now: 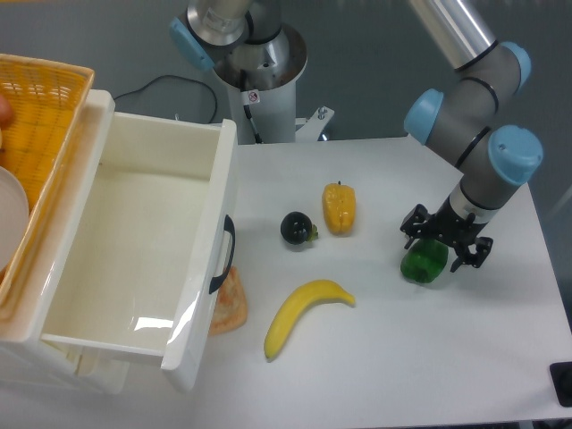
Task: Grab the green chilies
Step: 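Close the gripper on the green bell pepper, then lift the green bell pepper up off the table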
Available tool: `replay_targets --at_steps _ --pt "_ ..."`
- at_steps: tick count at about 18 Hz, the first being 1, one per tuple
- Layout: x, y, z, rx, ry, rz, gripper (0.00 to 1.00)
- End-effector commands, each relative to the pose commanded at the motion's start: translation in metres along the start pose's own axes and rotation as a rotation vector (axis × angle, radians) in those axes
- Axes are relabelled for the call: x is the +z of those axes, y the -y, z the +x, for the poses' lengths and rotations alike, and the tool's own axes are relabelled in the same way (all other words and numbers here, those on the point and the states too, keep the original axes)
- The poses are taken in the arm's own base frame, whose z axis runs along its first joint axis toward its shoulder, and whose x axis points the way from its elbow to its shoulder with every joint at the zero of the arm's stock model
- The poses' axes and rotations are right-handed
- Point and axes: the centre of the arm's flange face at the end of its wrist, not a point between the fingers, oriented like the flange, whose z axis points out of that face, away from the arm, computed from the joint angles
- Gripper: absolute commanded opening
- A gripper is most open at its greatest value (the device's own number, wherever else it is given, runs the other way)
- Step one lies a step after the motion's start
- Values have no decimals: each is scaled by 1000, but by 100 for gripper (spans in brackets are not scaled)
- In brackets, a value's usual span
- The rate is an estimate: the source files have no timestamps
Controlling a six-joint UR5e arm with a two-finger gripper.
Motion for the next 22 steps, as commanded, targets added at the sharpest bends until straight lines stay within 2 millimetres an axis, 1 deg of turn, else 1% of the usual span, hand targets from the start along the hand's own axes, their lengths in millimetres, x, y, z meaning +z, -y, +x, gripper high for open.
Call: replay_targets --at_steps 1,2,3,4,6,7,8,9,10,11,14,16,17,19,22 --pt "1 1 0 1 0 0 99" --pt "3 0 0 1 -1 -2 96" --pt "3 0 0 1 -1 -2 90" --pt "3 0 -1 3 0 -2 81" --pt "2 1 0 3 2 -1 58" --pt "1 1 -1 2 3 -1 48" --pt "-1 1 0 3 6 0 39" --pt "-3 1 0 0 9 -1 35" --pt "-6 2 0 -12 15 1 24" --pt "-9 4 0 -24 20 3 17" --pt "-32 8 4 -22 63 -11 17" --pt "-46 18 11 2 102 -59 17" --pt "-54 20 14 9 124 -84 17" --pt "-66 26 21 26 147 -103 17" --pt "-90 34 37 47 163 -99 17"
